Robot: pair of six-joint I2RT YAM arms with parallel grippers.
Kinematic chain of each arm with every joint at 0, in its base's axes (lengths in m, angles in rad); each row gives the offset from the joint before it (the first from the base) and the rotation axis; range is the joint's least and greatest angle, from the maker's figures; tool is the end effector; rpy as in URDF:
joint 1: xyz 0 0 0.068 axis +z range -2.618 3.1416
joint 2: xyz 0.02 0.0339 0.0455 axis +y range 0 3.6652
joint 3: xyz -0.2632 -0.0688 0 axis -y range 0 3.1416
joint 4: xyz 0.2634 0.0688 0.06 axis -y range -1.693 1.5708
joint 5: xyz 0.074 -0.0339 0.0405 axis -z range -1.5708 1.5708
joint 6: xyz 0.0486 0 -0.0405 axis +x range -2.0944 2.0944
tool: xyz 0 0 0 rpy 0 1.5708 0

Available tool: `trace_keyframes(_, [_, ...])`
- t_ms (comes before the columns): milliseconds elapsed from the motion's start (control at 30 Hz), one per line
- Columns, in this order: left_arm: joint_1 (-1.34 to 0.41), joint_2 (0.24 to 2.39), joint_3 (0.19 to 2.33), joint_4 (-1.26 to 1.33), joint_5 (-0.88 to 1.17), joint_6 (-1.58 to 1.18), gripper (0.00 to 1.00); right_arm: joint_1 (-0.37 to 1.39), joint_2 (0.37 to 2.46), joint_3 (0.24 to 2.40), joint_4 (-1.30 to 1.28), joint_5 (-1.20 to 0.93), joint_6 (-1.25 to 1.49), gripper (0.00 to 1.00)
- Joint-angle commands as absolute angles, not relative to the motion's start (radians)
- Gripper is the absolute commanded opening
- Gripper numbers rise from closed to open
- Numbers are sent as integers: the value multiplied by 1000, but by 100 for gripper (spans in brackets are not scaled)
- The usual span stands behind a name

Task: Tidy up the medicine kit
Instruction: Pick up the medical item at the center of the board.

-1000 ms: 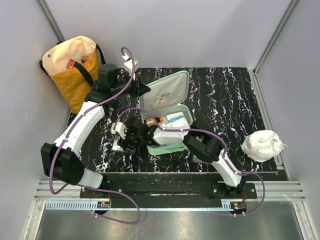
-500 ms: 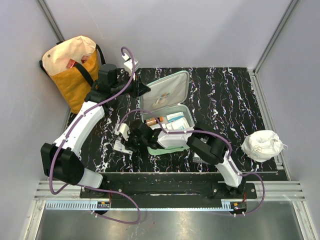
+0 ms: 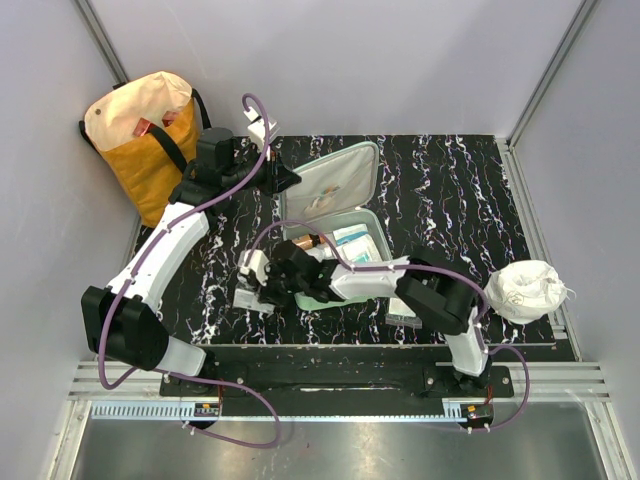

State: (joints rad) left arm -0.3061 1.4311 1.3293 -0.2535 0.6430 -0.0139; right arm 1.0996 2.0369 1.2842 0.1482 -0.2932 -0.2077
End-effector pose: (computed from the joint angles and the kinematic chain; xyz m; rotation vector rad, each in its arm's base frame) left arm 0.3319 -0.1355 0.3678 0.7079 1.8051 -0.8304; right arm 0.2012 0.4258 0.1438 -1.5130 1.6874 0.8123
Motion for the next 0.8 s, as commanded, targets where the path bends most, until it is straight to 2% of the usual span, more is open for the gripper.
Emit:
trace_keyframes(0, [-307,1416,1364,-318,641,-15,12,1111,1930,1215,301,-373,-221,0])
trace_keyframes(333, [-307,1414,1367,-322,637,-12,12,1109,1672,1060,301,-258,-293,0])
trace_keyframes(533, [-307,1413,1367,-324,640,-12,12,1104,1482,945,187,-123,-442,0])
trace_keyframes(767, [-307,1414,1370,-327,641,-11,12,973,1250,848,117,-80,-546,0])
